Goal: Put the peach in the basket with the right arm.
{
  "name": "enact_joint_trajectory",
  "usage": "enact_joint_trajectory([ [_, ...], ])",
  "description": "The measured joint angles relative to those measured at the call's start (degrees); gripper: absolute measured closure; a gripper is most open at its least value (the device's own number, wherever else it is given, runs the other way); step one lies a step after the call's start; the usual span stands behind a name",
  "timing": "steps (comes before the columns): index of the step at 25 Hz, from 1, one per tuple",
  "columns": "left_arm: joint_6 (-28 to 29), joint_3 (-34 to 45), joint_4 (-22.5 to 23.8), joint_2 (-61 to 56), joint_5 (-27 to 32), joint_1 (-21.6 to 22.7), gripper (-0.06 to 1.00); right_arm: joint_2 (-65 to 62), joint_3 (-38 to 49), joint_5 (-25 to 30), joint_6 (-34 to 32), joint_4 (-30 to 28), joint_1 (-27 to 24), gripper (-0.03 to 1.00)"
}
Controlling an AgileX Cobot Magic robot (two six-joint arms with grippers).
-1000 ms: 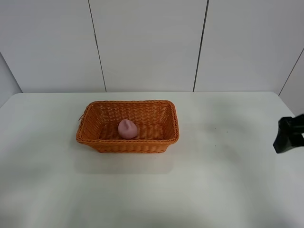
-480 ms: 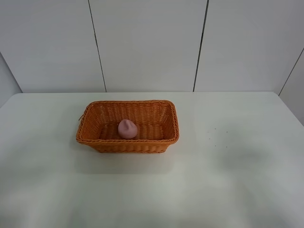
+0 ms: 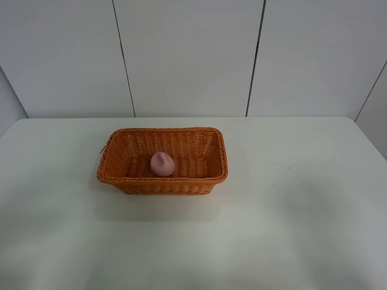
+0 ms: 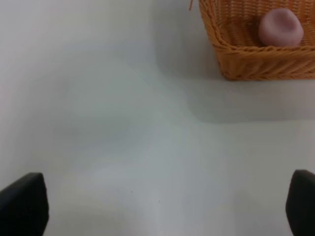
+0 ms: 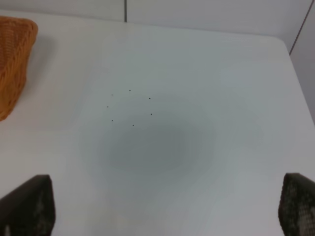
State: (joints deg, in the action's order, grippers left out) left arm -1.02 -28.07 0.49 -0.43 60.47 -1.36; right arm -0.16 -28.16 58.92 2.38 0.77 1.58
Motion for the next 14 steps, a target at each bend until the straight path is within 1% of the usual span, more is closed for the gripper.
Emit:
enact_joint_trajectory([
  [14, 0.00, 0.00, 0.00, 0.00, 0.00, 0.00, -0.05, 0.00, 0.06, 0.00, 0.00, 0.00, 0.00, 0.27],
])
